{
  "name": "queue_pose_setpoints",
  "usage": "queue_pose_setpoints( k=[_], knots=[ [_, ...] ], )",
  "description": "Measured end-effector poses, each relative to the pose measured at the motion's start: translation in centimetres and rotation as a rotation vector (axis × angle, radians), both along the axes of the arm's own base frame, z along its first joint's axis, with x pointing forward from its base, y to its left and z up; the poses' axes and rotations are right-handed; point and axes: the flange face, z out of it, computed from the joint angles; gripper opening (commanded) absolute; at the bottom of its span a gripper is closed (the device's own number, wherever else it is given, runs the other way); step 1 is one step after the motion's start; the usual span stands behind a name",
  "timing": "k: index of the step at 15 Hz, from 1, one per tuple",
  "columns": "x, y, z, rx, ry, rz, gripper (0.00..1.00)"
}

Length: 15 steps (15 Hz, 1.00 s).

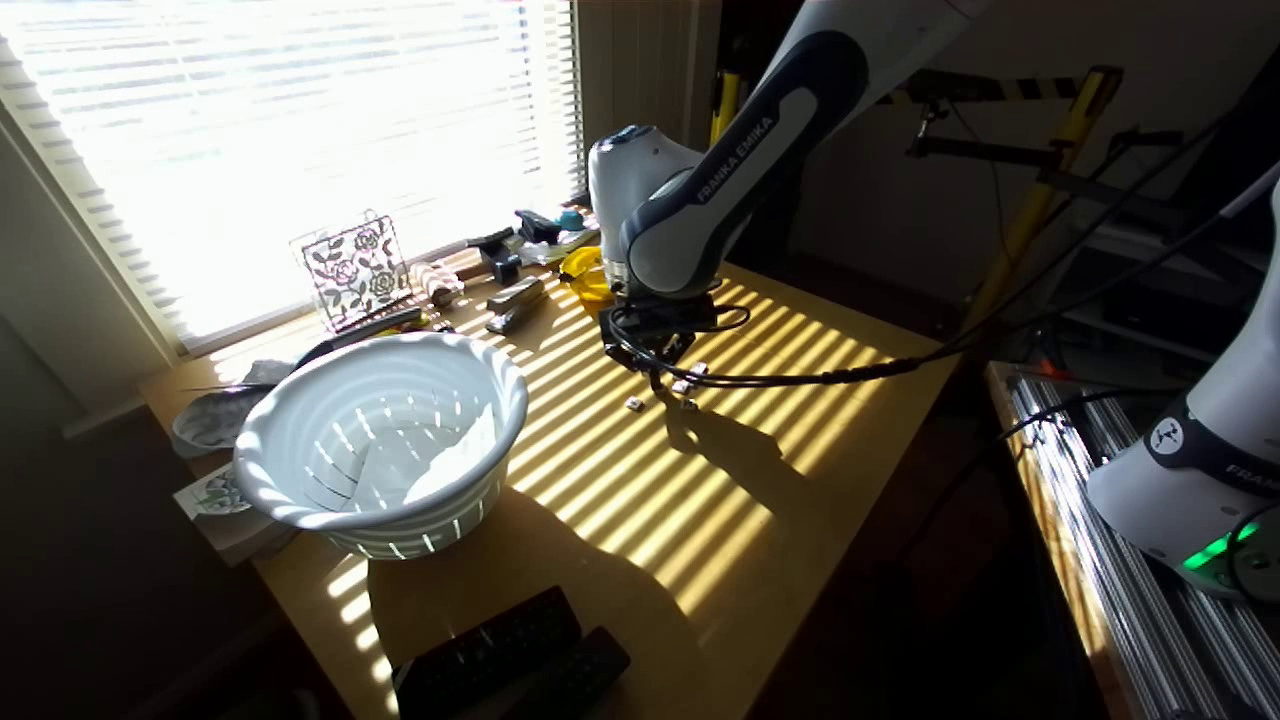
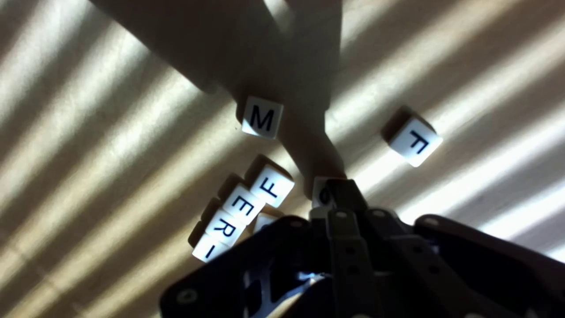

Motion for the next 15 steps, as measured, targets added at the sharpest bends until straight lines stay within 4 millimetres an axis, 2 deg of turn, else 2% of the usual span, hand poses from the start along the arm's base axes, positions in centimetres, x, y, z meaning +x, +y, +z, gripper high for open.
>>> queue_pose_setpoints(
  k=[15],
  knots=[
    [-0.04,0.48,-0.04,-0.008,0.019,-0.178,0.00]
  ],
)
